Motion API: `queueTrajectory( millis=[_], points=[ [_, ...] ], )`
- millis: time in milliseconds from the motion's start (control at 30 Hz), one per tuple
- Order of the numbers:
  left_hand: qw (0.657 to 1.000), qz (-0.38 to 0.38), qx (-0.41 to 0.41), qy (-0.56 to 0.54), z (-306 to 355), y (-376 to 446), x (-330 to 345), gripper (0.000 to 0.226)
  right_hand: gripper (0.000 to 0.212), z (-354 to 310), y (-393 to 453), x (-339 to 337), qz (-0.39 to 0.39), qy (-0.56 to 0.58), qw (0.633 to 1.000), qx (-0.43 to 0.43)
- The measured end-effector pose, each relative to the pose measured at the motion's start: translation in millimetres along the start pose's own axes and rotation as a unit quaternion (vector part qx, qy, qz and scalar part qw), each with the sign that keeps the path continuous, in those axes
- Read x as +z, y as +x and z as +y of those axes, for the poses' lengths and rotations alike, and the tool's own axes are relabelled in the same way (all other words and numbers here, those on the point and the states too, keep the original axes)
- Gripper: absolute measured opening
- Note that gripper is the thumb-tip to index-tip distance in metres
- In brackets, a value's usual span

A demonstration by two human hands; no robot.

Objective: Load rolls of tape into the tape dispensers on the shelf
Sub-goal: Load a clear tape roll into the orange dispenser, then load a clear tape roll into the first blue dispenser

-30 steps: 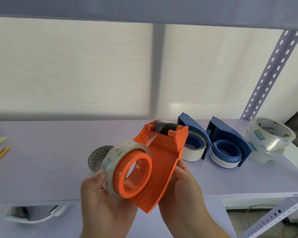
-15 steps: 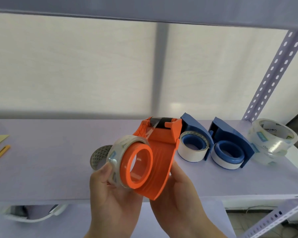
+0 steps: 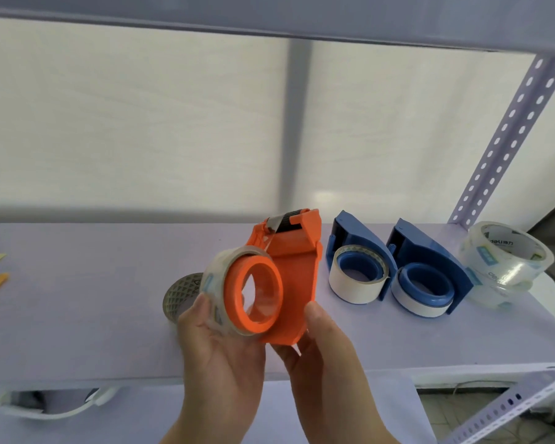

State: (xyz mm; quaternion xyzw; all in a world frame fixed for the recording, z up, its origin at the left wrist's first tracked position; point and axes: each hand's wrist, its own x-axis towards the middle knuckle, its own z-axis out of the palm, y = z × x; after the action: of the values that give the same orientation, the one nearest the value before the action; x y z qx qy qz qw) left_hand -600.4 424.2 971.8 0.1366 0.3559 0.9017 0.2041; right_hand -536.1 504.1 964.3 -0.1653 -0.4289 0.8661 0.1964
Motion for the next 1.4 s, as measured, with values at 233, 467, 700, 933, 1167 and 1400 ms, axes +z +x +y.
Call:
queueTrajectory(
  millis=[233,467,700,933,1167,1400],
  points=[
    [0.998,0.031,-0.03,0.046,-13.9,16.8,-10.6,0.045,0.031,-11.5,11.0,-15.4,0.01,-0.161,0.985,-0.061],
    [0.956,0.121,-0.136,0.23,-29.3,23.3,-24.2,0.025,0.023,-4.1,37.6,-34.2,0.06,-0.284,0.957,-0.019],
    [0.836,0.083,-0.135,0.525,-19.7,27.6,-30.4,0.026,0.02,-10.3,54.6,-40.9,0.034,-0.393,0.919,-0.018],
    [0.804,0.092,-0.022,0.587,-21.9,18.0,-24.5,0.055,0.076,-1.5,63.5,-46.7,0.044,-0.408,0.912,-0.003],
    [0.704,-0.049,0.1,0.701,-38.0,22.2,-30.6,0.044,0.068,2.1,60.0,-50.9,0.063,-0.376,0.924,-0.016],
    [0.68,-0.029,0.138,0.719,-47.0,36.8,-39.6,0.038,0.04,-10.1,43.4,-58.3,0.153,-0.366,0.911,-0.107]
  ],
)
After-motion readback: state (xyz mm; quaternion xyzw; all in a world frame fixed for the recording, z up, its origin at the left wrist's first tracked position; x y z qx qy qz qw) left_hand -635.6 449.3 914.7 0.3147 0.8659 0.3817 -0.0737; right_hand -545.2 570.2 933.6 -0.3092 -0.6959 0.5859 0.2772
